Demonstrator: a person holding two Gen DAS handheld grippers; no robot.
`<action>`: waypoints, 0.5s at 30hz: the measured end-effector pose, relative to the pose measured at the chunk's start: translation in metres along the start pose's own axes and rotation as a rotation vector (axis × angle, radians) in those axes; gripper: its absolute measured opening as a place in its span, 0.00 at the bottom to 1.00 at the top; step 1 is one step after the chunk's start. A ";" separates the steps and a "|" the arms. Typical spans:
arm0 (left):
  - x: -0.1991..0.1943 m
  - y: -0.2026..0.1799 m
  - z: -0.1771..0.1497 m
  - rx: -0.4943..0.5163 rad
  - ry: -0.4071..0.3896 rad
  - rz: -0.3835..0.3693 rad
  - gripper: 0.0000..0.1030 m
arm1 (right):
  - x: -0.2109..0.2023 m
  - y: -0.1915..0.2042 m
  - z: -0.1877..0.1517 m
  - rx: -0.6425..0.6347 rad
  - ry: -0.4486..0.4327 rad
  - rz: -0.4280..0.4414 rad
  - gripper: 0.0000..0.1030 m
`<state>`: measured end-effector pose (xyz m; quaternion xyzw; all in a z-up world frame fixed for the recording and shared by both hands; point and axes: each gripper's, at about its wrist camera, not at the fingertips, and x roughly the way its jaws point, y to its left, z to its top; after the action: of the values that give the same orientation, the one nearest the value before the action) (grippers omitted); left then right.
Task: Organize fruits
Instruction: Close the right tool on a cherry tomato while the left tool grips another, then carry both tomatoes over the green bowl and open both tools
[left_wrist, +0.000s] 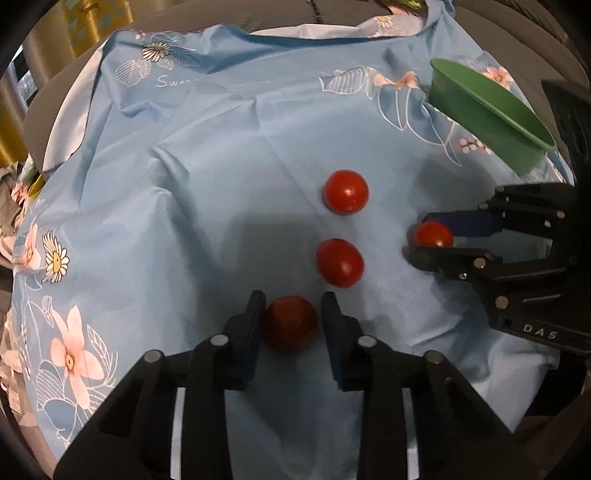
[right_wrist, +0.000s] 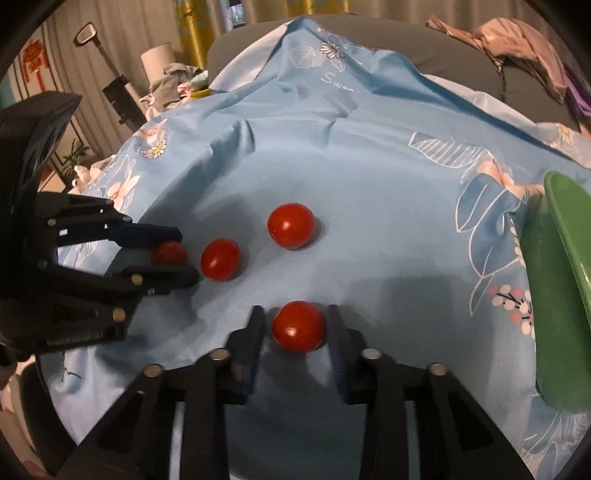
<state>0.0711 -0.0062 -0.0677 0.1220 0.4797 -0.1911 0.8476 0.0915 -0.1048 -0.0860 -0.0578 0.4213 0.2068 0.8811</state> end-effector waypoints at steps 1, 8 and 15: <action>-0.001 0.002 -0.001 -0.018 -0.004 -0.007 0.26 | 0.000 0.000 0.000 0.002 -0.004 0.001 0.27; -0.013 -0.002 0.002 -0.083 -0.037 -0.048 0.26 | -0.015 -0.009 -0.002 0.042 -0.050 0.032 0.27; -0.045 -0.027 0.006 -0.095 -0.111 -0.105 0.26 | -0.051 -0.012 -0.009 0.058 -0.109 0.032 0.27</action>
<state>0.0426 -0.0231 -0.0269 0.0456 0.4461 -0.2188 0.8666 0.0611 -0.1339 -0.0540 -0.0144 0.3791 0.2114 0.9008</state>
